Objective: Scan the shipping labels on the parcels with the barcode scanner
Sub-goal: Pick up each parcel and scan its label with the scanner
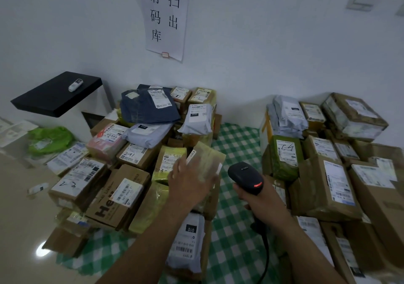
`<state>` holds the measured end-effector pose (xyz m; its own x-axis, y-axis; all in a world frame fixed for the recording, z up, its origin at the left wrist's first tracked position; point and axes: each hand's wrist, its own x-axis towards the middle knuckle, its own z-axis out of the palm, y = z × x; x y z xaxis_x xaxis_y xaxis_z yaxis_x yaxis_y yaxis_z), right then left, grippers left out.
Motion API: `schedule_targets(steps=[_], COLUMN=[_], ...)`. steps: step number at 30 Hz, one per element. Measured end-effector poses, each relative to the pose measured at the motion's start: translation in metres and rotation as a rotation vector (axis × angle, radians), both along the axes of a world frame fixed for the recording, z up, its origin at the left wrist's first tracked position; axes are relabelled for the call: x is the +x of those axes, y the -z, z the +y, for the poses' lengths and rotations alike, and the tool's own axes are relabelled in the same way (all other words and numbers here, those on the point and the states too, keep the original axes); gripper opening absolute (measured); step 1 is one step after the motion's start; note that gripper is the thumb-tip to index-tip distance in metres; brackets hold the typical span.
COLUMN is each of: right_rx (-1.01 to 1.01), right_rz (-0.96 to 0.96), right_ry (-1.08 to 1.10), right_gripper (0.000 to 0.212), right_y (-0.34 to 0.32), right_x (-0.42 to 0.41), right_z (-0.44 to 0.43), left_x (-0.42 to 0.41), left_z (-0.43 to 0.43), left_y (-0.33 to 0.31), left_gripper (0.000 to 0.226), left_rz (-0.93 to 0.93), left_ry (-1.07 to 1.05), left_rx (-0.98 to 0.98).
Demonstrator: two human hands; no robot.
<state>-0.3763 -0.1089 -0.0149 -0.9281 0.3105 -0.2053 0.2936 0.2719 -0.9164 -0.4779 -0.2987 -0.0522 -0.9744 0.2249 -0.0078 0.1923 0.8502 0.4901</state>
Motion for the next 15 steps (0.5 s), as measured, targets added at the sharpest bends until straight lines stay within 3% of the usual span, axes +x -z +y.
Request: schedule_targets(steps=[3, 11, 15], right_rx=[-0.005, 0.019, 0.029], right_rz=[0.002, -0.011, 0.0], right_ry=[0.016, 0.075, 0.1], right_gripper=[0.034, 0.051, 0.032], right_y=[0.003, 0.009, 0.006], right_x=[0.002, 0.007, 0.017], right_z=[0.003, 0.008, 0.018], left_x=[0.001, -0.001, -0.007], left_z=[0.01, 0.008, 0.014], left_y=[0.011, 0.026, 0.028], left_gripper=[0.106, 0.109, 0.114], left_rz=[-0.108, -0.129, -0.117], left_ry=[0.104, -0.072, -0.073], left_rx=[-0.161, -0.044, -0.116])
